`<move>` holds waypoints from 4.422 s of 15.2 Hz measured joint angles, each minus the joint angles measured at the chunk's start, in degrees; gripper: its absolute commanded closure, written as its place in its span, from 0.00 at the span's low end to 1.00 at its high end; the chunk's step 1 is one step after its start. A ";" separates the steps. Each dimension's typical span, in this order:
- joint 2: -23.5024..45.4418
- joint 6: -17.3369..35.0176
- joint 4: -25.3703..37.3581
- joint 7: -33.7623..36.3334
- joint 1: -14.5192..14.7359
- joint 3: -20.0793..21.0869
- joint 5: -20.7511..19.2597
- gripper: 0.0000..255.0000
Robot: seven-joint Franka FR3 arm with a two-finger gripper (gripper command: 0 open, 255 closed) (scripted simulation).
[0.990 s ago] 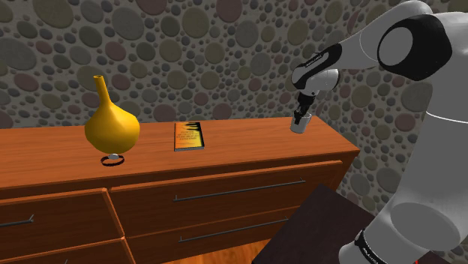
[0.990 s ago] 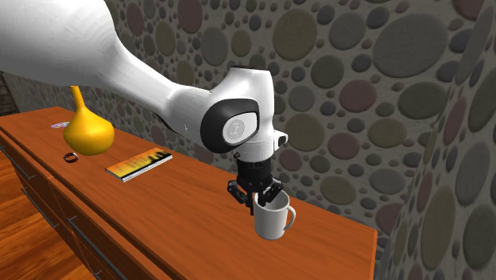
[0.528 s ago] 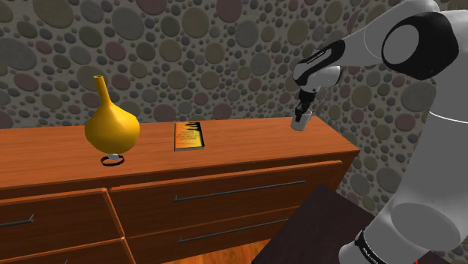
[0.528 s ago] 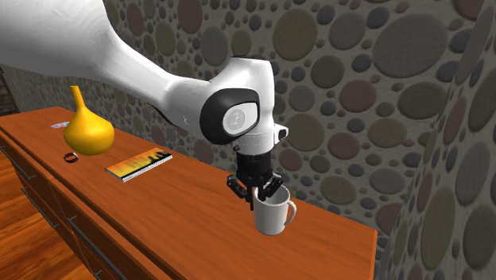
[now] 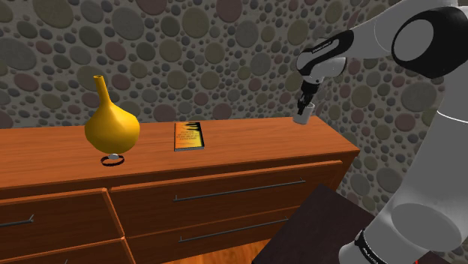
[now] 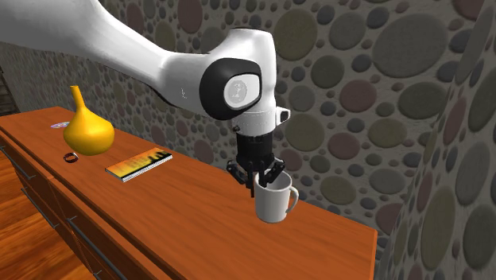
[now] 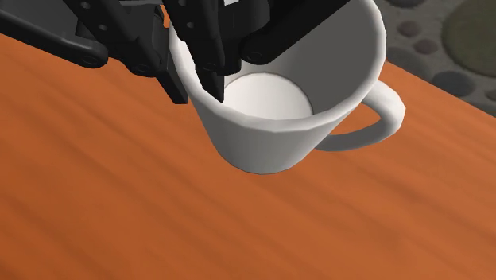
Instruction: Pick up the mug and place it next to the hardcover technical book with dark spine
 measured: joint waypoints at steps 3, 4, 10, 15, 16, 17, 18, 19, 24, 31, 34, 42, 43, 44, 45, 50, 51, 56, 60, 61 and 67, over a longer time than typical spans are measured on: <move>-1.22 -2.03 1.00 0.60 0.25 -0.13 -0.84 1.00; -1.46 -2.68 1.44 0.68 0.26 -0.18 -1.02 1.00; -2.81 -7.24 4.86 1.35 0.44 -0.33 -1.98 1.00; -3.90 -10.59 7.30 1.74 0.53 -0.43 -2.68 1.00; -4.05 -11.37 7.96 1.85 0.56 -0.43 -2.79 1.00; -3.95 -12.17 8.84 1.81 0.52 -0.45 -2.75 1.00; -4.03 -12.99 9.58 1.83 0.51 -0.46 -2.81 1.00; -4.16 -13.69 10.17 1.96 0.56 -0.45 -2.89 1.00; -6.20 -15.57 10.32 5.01 2.18 0.63 -4.27 1.00; -11.47 -15.08 5.03 15.86 7.41 5.44 -7.65 1.00; -12.90 -14.80 3.34 20.71 9.55 7.86 -8.48 1.00; -13.18 -14.99 2.79 31.66 14.53 13.67 -8.98 1.00; -13.29 -14.85 2.46 33.29 15.29 14.54 -9.06 1.00; -12.98 -15.03 2.88 34.45 15.84 15.16 -8.99 1.00; -12.78 -15.09 3.08 35.76 16.46 15.86 -8.96 1.00; -10.32 -15.90 5.94 42.38 19.73 19.35 -8.63 1.00; -9.53 -16.52 7.30 43.44 20.28 19.91 -8.52 1.00; -5.92 -17.55 11.59 49.28 23.33 22.77 -8.25 1.00; -3.43 -17.57 13.96 51.92 24.73 24.00 -8.13 1.00; -3.24 -17.01 13.59 52.08 24.79 24.05 -8.12 1.00; -2.81 -12.77 9.75 52.52 24.91 24.15 -8.16 1.00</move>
